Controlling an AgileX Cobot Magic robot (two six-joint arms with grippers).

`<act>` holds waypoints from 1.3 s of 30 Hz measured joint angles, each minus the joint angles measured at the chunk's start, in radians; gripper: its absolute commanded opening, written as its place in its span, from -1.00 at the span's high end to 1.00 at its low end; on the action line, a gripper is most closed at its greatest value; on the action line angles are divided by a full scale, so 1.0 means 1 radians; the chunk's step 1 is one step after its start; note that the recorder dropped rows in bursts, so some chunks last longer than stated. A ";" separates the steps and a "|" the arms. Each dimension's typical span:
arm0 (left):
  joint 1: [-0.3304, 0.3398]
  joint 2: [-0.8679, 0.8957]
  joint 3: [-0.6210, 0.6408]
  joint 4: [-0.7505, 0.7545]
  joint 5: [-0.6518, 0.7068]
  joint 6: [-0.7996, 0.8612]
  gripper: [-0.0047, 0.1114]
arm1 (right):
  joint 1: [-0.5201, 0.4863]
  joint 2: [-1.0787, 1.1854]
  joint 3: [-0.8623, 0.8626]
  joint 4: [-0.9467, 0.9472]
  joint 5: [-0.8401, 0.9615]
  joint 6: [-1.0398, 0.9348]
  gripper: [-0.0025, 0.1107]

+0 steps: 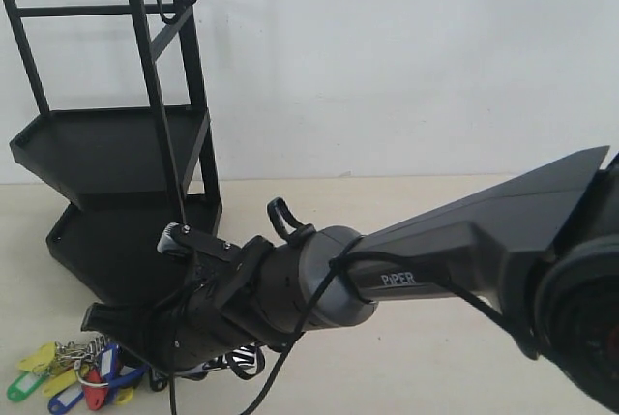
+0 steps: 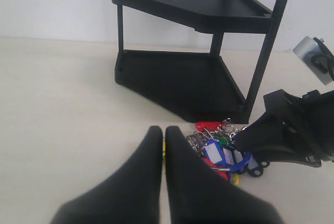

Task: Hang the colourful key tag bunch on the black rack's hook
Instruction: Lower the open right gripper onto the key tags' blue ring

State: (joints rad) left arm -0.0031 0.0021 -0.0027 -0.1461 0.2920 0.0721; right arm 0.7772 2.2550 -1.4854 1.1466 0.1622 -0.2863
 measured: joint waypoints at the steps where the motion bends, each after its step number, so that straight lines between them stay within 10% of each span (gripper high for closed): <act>1: 0.000 0.000 0.000 0.000 0.000 0.000 0.84 | 0.000 0.010 -0.004 0.005 0.000 0.000 0.16; 10: 0.000 0.000 0.000 0.000 0.000 0.000 0.84 | 0.000 0.065 -0.078 0.013 0.040 0.000 0.25; 17: 0.000 0.000 0.000 0.000 0.000 0.000 0.84 | 0.000 0.070 -0.079 0.013 0.044 -0.011 0.96; 39: 0.000 0.000 0.000 0.000 0.000 0.000 0.84 | 0.000 -0.042 -0.042 -0.092 0.110 -0.028 0.96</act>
State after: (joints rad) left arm -0.0031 0.0021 -0.0027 -0.1461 0.2920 0.0721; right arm 0.7772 2.2131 -1.5271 1.0543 0.2724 -0.3140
